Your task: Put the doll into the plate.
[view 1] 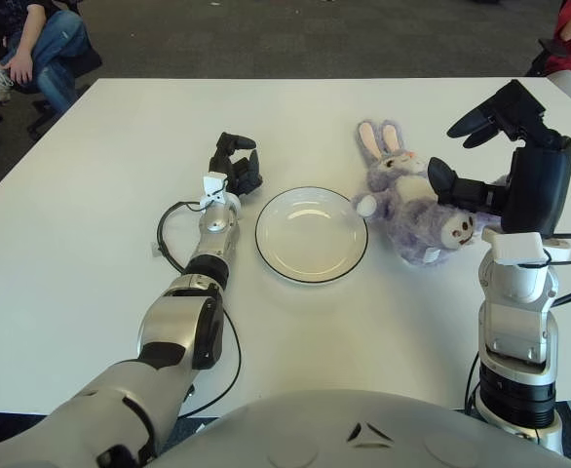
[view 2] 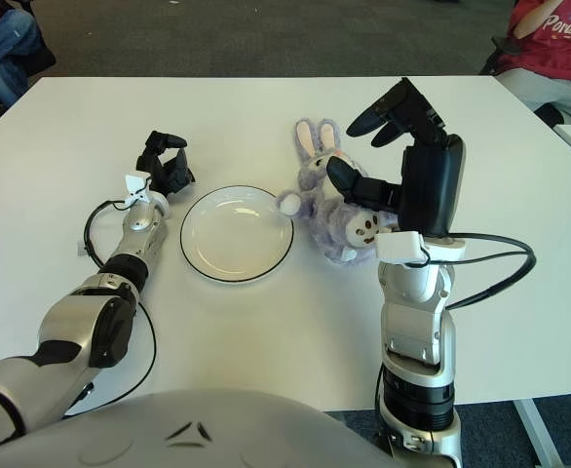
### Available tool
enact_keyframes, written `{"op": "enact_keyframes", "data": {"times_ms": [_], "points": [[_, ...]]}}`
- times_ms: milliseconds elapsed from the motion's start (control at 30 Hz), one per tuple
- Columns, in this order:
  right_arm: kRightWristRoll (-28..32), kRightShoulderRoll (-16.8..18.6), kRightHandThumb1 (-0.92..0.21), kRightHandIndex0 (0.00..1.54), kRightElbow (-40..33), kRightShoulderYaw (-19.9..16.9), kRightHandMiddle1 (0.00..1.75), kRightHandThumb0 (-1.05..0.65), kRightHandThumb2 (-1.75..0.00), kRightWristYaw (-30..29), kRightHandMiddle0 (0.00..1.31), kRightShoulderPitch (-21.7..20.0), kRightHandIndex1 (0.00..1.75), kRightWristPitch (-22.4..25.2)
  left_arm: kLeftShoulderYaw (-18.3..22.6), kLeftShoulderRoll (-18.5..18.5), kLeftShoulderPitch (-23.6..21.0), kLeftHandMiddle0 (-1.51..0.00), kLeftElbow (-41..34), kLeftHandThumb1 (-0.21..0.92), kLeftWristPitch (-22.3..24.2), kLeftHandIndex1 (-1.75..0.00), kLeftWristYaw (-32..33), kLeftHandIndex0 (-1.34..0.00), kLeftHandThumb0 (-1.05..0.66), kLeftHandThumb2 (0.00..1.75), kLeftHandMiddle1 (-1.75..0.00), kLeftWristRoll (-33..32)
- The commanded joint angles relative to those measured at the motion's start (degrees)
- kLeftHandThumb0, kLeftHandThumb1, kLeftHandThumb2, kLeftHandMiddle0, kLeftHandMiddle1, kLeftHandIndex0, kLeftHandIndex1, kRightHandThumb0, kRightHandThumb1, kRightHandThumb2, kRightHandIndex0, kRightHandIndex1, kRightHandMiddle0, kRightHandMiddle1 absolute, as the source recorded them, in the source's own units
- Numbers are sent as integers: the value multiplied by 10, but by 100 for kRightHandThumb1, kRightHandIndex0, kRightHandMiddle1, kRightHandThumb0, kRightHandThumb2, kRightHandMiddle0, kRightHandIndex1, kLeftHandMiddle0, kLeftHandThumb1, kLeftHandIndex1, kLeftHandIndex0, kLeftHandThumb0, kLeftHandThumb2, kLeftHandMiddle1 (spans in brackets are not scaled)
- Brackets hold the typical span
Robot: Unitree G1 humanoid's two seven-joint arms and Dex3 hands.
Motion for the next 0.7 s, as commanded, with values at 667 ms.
{"op": "enact_keyframes", "data": {"times_ms": [667], "points": [[32, -6, -74, 102, 73, -54, 141, -39, -49, -77, 57, 51, 175, -230, -5, -8, 63, -100, 27, 60, 16, -175, -2, -39, -40, 95, -175, 2]]}}
